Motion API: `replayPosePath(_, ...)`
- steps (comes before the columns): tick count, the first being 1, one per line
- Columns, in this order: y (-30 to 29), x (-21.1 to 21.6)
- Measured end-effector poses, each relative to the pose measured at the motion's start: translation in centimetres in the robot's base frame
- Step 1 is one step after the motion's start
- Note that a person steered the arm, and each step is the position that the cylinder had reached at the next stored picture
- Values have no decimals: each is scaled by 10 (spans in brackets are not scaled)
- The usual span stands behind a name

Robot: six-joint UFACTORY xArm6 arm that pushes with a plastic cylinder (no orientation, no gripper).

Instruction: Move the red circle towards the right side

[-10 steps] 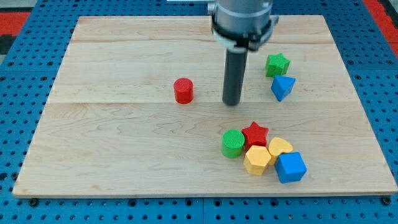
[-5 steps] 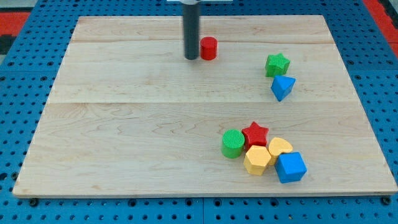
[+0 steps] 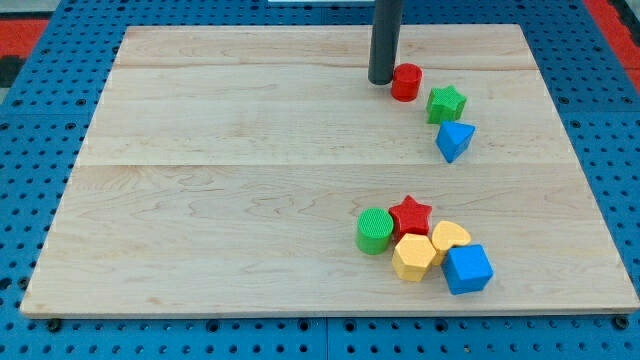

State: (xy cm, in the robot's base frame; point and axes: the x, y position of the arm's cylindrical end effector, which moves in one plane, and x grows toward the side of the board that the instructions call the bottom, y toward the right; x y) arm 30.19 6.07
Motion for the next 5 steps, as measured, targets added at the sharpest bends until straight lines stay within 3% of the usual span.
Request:
replayPosePath(1, -20, 27)
replayPosePath(5, 79, 17)
